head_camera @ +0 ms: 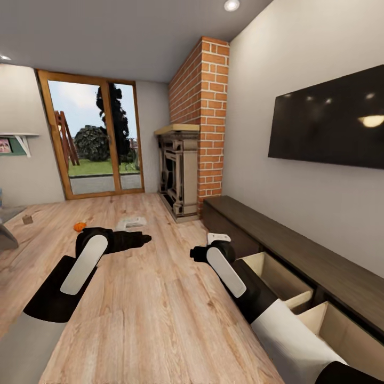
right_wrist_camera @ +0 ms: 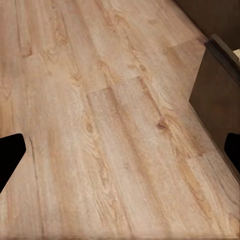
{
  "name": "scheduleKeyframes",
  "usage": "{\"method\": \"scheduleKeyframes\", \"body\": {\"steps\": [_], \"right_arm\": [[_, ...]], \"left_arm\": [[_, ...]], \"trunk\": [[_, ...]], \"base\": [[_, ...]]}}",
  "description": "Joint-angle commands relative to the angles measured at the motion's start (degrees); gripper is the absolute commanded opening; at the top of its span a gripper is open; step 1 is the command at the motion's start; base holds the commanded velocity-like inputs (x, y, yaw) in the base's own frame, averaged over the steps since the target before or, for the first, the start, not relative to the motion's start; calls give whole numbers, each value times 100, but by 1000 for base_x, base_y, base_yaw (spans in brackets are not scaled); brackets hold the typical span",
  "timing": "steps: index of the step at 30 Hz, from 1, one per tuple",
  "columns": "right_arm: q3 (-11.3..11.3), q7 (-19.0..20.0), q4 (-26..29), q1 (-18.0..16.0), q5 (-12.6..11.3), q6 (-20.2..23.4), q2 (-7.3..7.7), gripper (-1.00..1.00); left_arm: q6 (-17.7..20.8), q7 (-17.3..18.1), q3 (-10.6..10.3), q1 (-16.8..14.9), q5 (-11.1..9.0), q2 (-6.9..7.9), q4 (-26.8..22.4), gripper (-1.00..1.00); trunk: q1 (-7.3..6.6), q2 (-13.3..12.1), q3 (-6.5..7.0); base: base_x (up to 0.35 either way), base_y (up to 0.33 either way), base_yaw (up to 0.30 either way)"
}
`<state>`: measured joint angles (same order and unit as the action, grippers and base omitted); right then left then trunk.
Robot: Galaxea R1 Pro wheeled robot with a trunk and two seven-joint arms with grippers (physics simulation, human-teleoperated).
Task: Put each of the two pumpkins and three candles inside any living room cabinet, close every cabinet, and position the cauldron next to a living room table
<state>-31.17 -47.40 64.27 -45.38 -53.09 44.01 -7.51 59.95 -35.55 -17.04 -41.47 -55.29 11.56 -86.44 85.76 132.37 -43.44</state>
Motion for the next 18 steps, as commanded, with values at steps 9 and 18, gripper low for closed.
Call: {"method": "scheduleKeyframes", "body": {"steps": [9,18], "right_arm": [[14,-21,-249,-14,-62,12,4,100],[46,16,-375,-16,-87,4,12,100]], "left_arm": [[5,-57,226,9,-52,35,18,100],[5,-32,1022,327,-40,65,78,100]], "trunk": [[-1,4,-83],[-1,4,-162]], "base": [[-94,0,142],[-209,47,119]]}}
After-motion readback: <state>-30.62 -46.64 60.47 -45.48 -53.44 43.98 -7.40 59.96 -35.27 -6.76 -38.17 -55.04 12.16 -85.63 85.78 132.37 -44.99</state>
